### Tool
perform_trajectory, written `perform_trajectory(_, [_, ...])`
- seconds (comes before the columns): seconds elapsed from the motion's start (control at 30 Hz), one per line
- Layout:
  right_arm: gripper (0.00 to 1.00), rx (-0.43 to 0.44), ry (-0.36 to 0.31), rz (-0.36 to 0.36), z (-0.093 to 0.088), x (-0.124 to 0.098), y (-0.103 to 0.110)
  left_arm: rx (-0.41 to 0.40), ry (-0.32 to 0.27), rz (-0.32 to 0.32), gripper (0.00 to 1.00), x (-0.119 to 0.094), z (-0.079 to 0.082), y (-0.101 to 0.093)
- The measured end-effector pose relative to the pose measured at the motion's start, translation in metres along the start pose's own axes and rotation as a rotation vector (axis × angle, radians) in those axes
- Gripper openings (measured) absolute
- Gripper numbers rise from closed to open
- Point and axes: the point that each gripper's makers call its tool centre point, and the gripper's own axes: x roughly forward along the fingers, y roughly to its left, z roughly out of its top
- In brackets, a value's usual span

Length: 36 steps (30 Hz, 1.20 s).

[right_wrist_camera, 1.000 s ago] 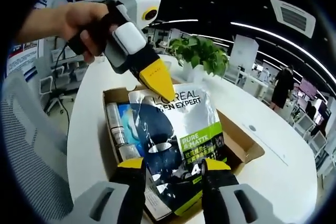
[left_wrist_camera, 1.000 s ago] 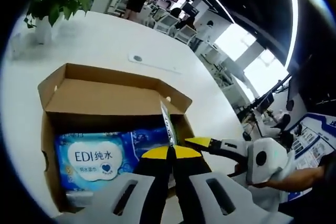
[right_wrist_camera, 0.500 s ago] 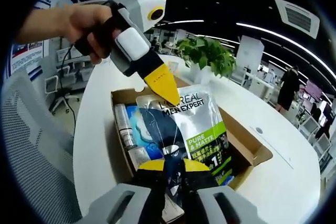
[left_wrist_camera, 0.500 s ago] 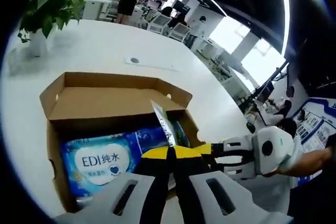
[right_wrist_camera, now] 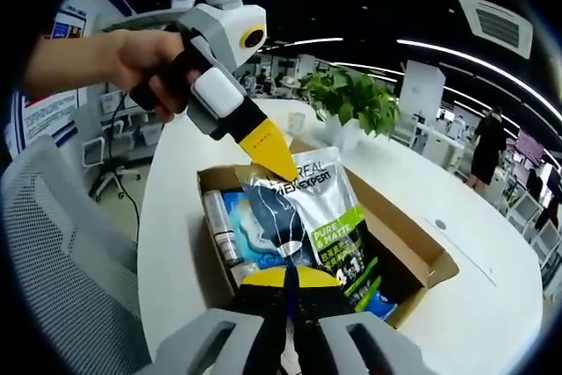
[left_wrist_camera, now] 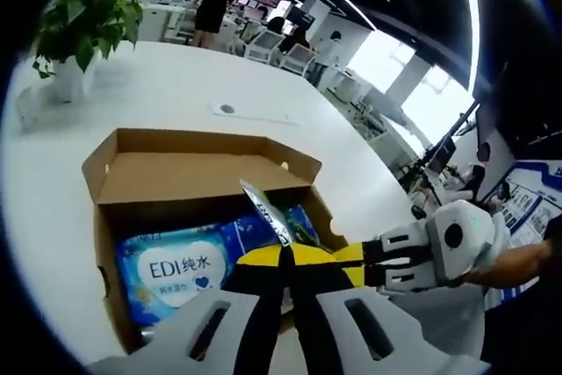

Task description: Operate the shoe box by opening the lid, removing the specified soft item, and placing it in the target area until the item is outside and the box remains undamaged.

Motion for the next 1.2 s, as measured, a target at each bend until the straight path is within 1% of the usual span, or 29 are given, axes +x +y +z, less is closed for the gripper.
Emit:
perform_trajectory(0.13, [0.0,-0.007,-0.005,0.003,0.007,-0.004,-0.001,0.004,-0.012,-0.009,0.0,-0.004,0.006,-0.003])
perform_trajectory(0.27, [0.0,-0.007,-0.006,0.004,0.013,-0.01,-0.003,0.009,-0.023,-0.021,0.0,-0.008,0.01,-0.009])
perform_trajectory(0.43, [0.0,-0.013,-0.011,0.003,0.017,-0.016,-0.004,0.013,-0.03,-0.035,0.0,-0.01,0.013,-0.016])
perform_trajectory(0.83, [0.0,-0.016,0.001,-0.011,0.011,-0.032,-0.013,0.028,-0.027,-0.066,0.0,0.0,0.013,-0.037])
perform_trajectory(1.2, [0.0,-0.015,0.013,-0.028,0.003,-0.046,-0.019,0.035,-0.017,-0.094,0.0,0.01,0.012,-0.049])
